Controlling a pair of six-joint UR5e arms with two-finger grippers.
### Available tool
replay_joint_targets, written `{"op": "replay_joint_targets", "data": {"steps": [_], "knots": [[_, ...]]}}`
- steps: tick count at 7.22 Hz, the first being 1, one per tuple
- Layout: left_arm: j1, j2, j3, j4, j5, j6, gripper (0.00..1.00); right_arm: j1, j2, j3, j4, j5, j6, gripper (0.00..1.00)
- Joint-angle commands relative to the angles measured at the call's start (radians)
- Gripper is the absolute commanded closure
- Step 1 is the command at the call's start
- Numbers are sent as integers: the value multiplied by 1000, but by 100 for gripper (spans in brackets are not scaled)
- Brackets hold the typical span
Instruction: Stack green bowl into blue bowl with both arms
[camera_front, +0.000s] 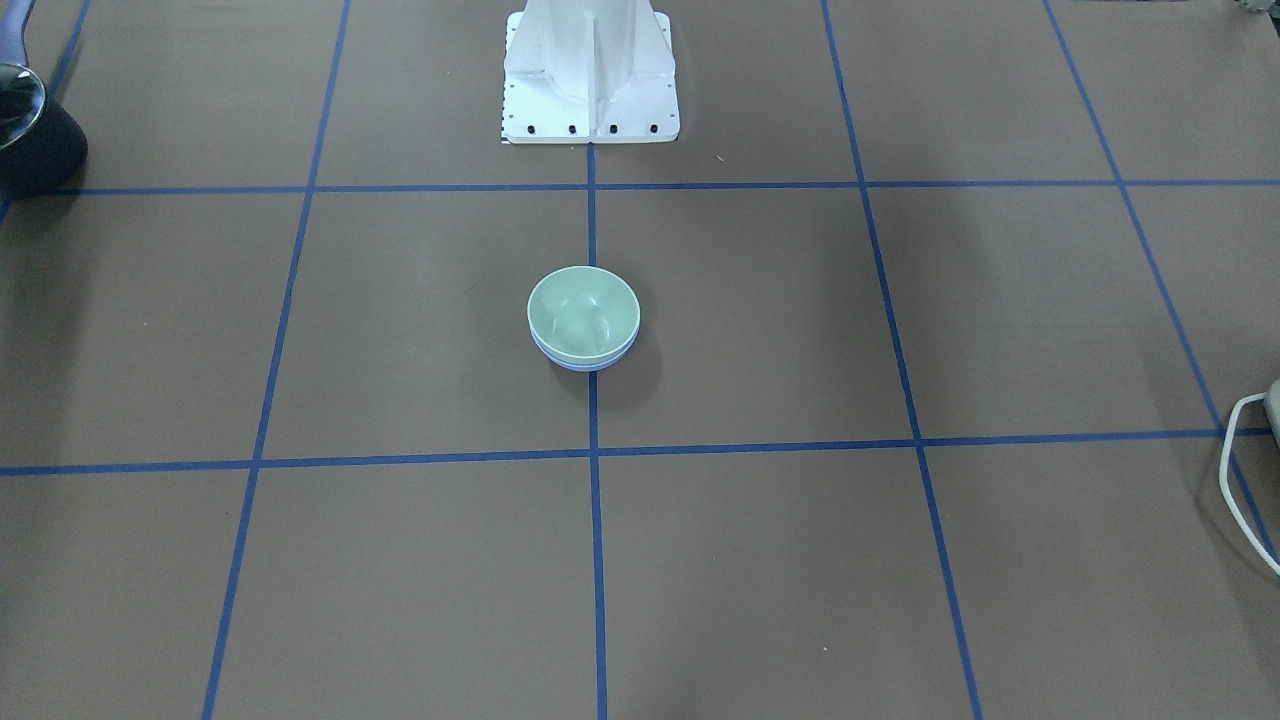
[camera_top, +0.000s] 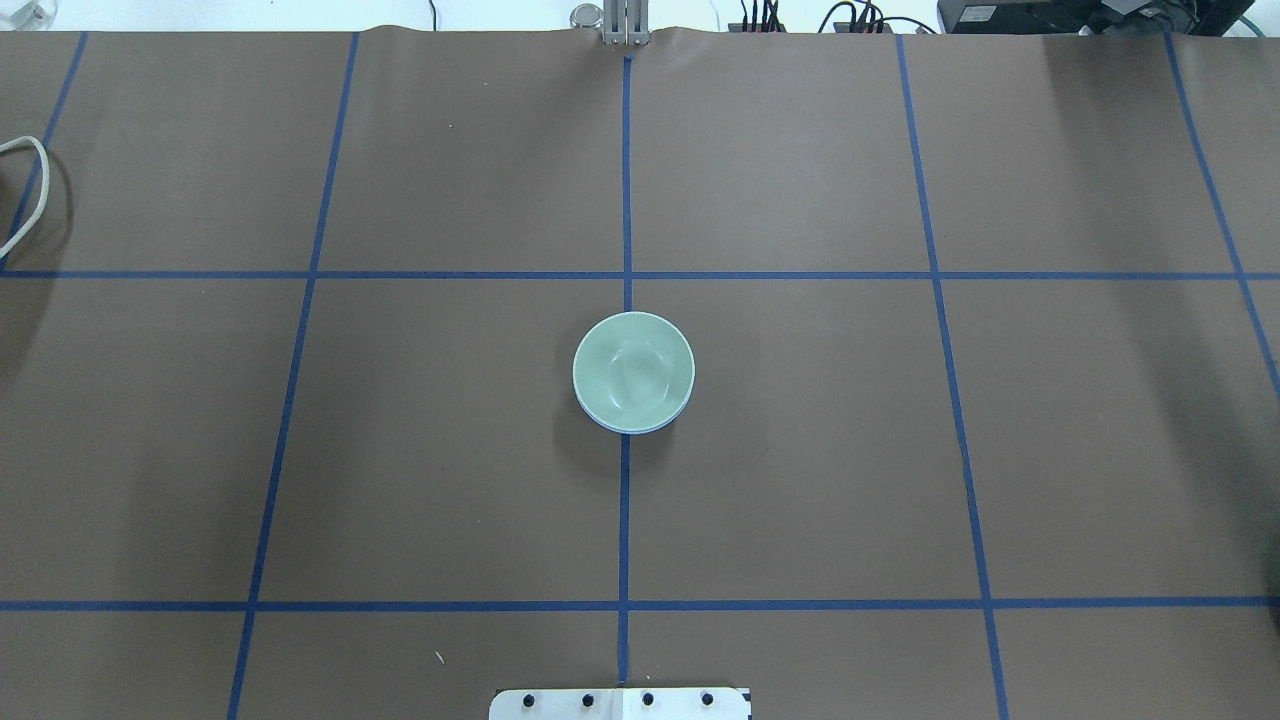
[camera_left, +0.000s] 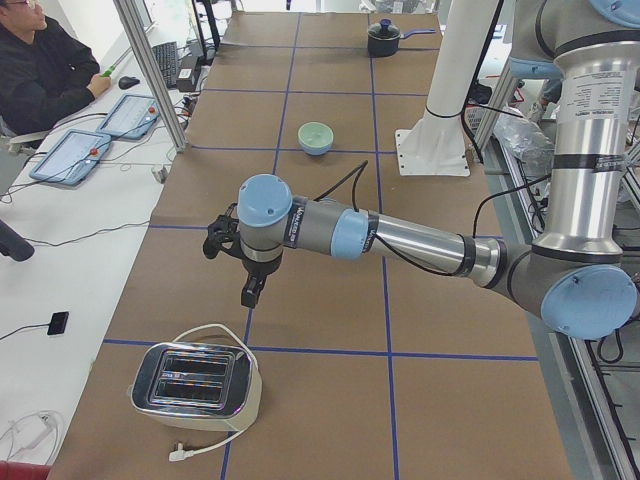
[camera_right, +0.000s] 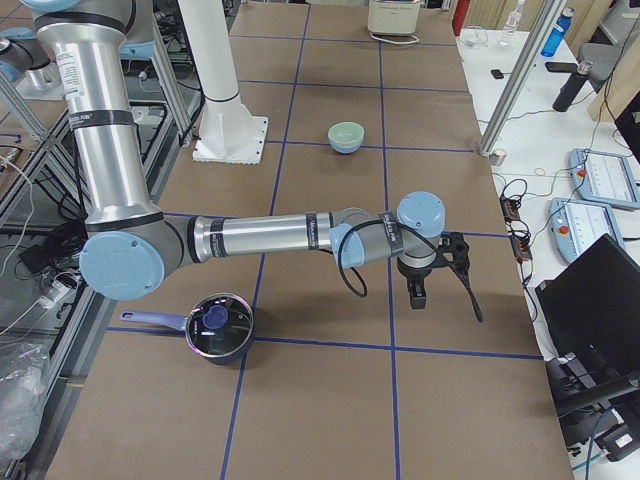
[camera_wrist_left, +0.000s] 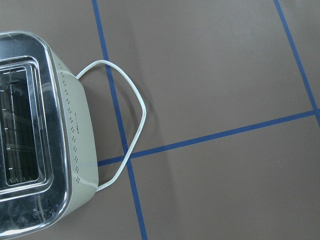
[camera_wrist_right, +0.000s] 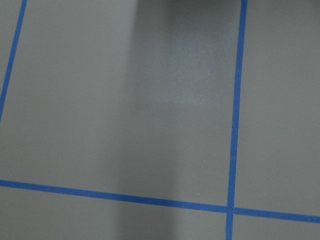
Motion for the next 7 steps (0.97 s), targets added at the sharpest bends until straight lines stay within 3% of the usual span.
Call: {"op": "replay_joint_targets", "data": {"steps": [1, 3, 7], "knots": [[0, 7, 3, -1, 4, 0, 1, -3, 0, 76, -93, -17, -11, 0], [-1, 9, -5, -2, 7, 0, 1, -29, 7, 90, -105, -71, -16, 0], [-1, 7, -5, -4, 7, 0, 1, -29, 7, 95, -125, -66, -14, 0]]}}
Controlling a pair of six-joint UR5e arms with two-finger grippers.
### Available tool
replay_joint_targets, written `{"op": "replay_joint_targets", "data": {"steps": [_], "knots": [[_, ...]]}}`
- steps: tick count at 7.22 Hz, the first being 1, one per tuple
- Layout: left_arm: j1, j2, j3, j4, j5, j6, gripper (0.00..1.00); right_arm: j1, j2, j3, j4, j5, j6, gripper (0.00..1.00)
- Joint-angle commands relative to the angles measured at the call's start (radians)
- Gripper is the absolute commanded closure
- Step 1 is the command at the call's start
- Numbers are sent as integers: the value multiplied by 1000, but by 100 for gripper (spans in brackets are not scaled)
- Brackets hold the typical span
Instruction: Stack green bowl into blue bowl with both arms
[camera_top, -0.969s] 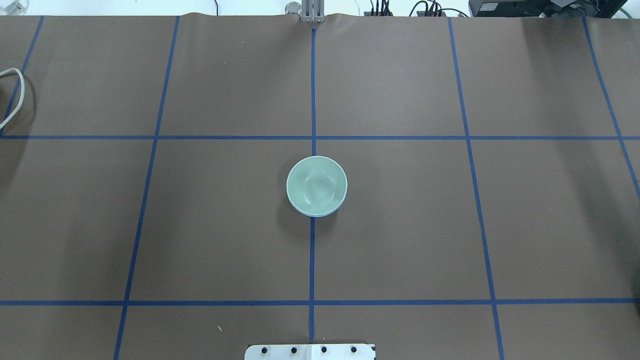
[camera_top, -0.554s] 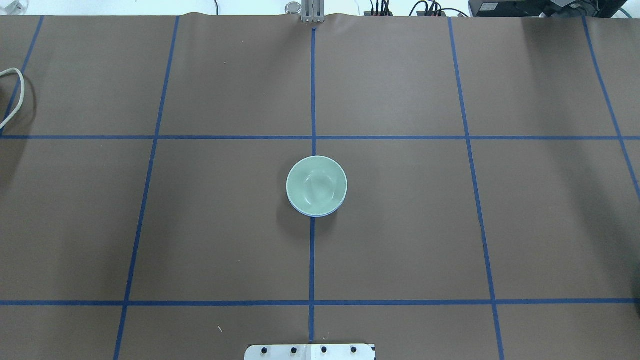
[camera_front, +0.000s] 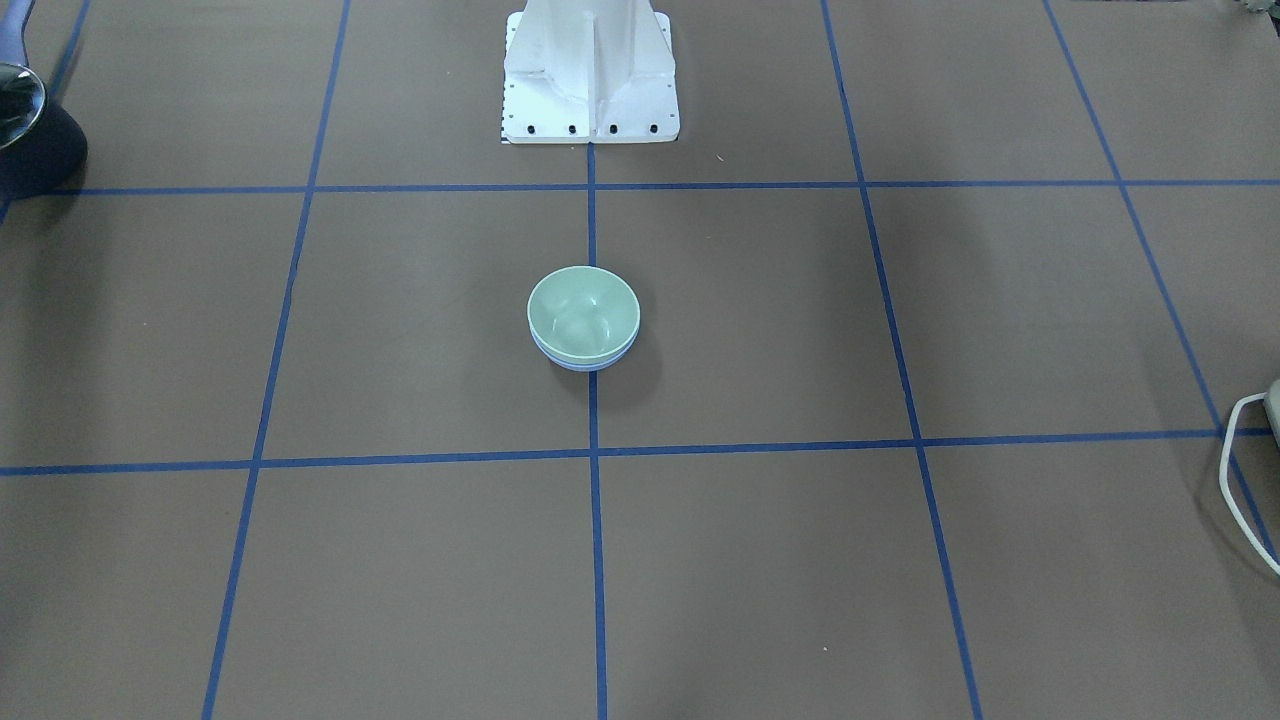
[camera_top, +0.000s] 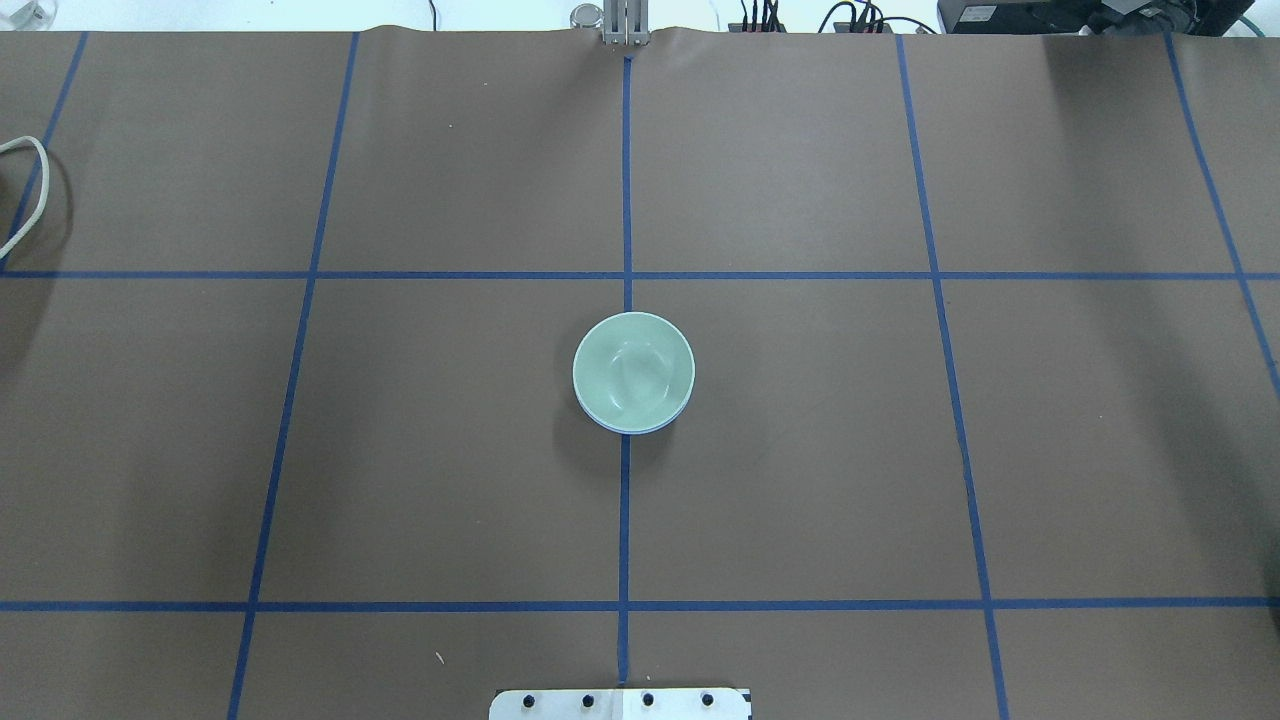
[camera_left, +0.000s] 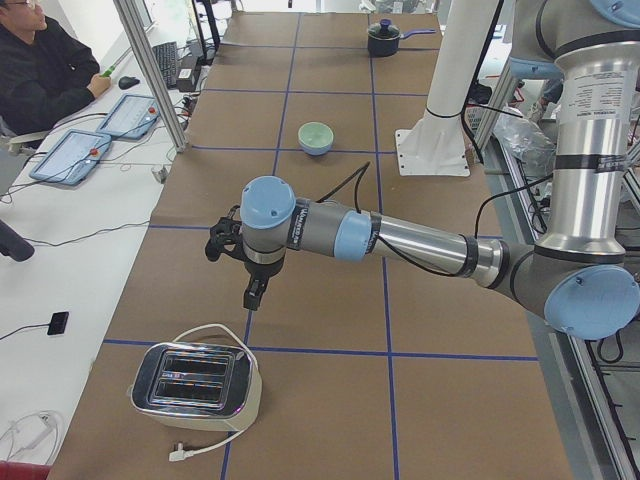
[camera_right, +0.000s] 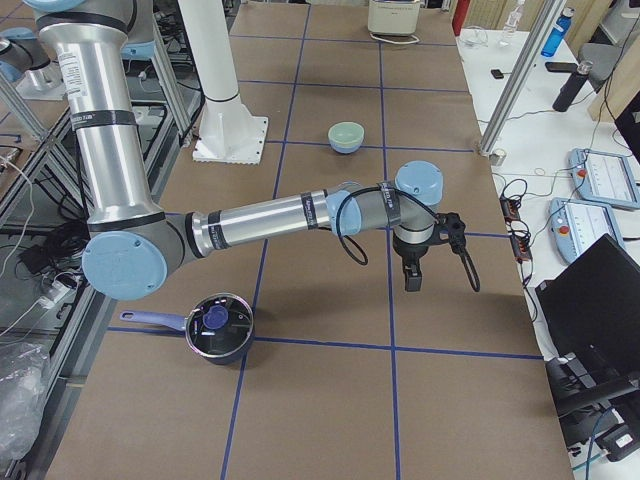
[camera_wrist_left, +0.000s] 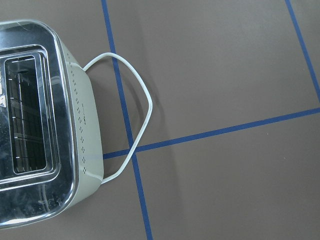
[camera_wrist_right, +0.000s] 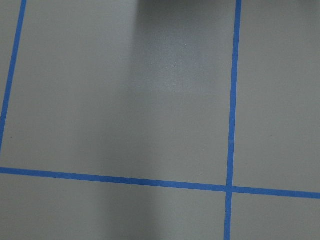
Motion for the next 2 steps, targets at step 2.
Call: {"op": "replay_joint_targets", "data": {"steps": [2], "knots": [[0, 0, 0, 0, 0, 0, 1, -1, -1, -1, -2, 5, 0, 0]]}}
